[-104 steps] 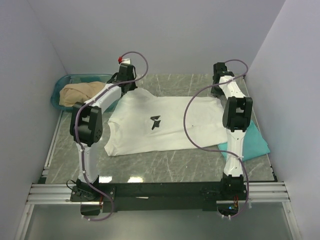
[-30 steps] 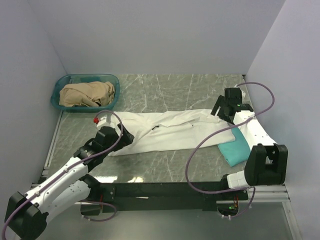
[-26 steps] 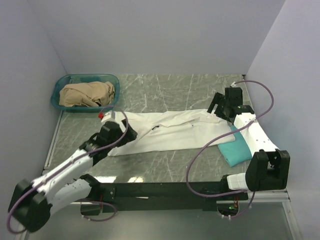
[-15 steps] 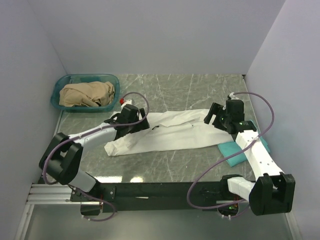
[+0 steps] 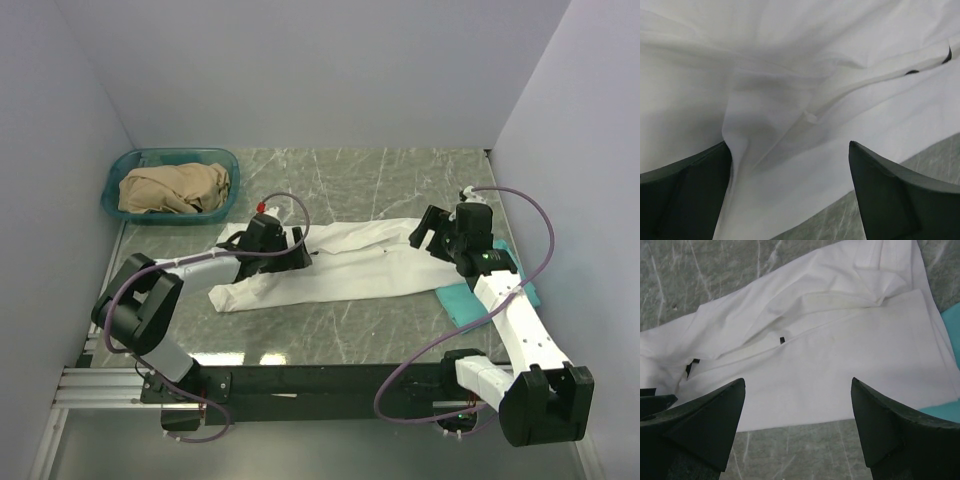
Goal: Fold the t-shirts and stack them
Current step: Fold the tshirt
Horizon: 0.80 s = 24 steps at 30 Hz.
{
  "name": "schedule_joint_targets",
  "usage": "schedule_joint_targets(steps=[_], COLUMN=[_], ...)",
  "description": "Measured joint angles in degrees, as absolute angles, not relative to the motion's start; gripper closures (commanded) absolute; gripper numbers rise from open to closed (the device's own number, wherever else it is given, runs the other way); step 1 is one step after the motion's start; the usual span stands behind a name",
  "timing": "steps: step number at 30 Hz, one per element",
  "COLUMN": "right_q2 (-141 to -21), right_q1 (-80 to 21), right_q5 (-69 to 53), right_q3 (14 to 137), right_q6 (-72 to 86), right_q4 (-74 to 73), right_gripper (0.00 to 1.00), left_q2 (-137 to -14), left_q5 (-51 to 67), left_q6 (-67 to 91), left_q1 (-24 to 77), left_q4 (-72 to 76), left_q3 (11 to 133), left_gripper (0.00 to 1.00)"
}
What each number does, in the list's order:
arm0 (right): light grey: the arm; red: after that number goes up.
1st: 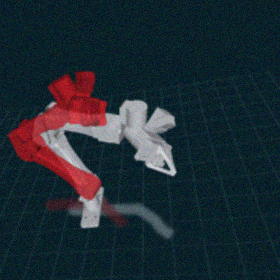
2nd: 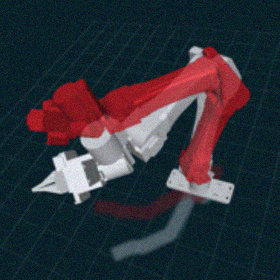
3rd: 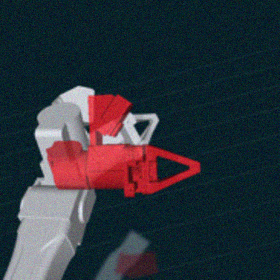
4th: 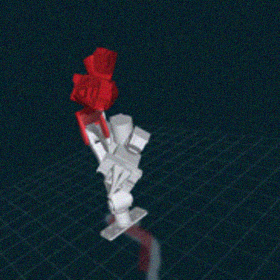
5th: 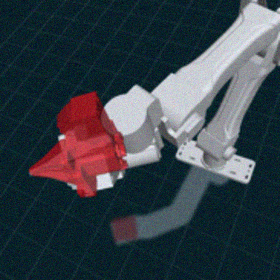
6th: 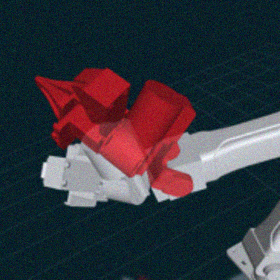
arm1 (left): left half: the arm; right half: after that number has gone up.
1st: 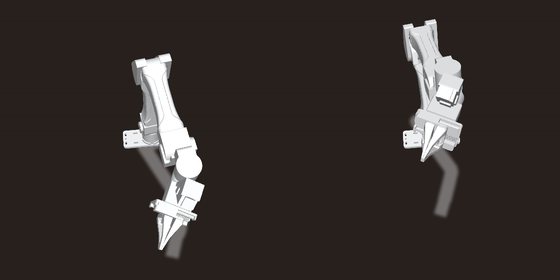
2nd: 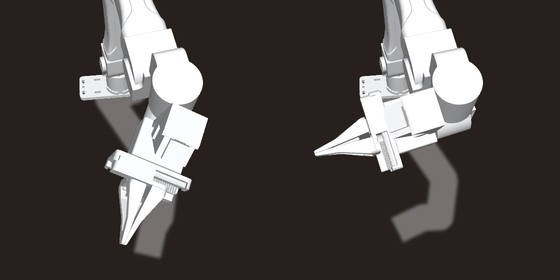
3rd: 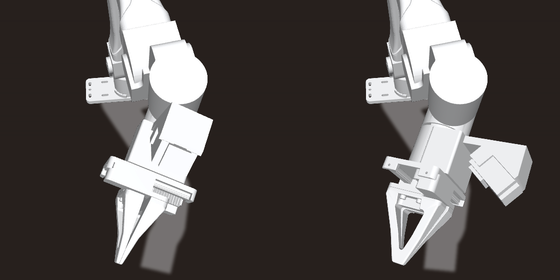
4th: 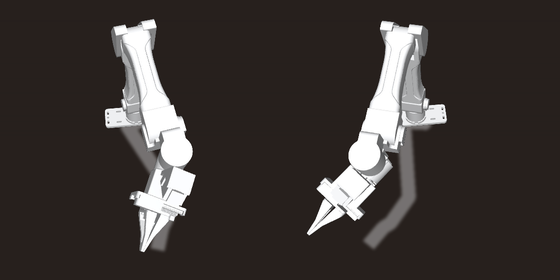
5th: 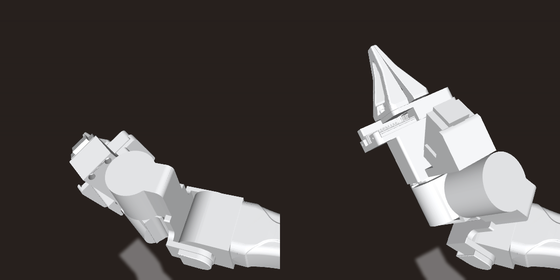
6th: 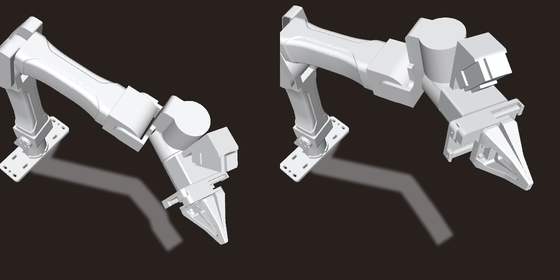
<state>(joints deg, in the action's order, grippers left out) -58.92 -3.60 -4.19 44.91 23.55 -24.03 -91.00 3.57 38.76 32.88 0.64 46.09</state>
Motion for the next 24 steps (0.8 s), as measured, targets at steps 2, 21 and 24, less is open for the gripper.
schedule_joint_targets(steps=[2, 21, 24], right_q2=[-58.87, -58.85, -58.83], right_q1=[-3.60, -3.60, -3.60], right_q5=[-4.19, -4.21, -4.38], right_q3=[44.88, 44.58, 44.56], right_q6=[23.55, 23.46, 23.29], right_q4=[-23.73, -21.23, -20.51], right_gripper=[0.08, 0.08, 0.08], left_q2=[-90.87, -83.00, -81.19], left_q5=[5.52, 10.41, 9.08], left_q6=[37.85, 29.58, 29.67], left_q1=[33.12, 41.54, 42.37], left_q4=[2.02, -0.30, -2.42], left_q3=[44.80, 40.49, 39.72], left_gripper=[0.01, 0.00, 0.01])
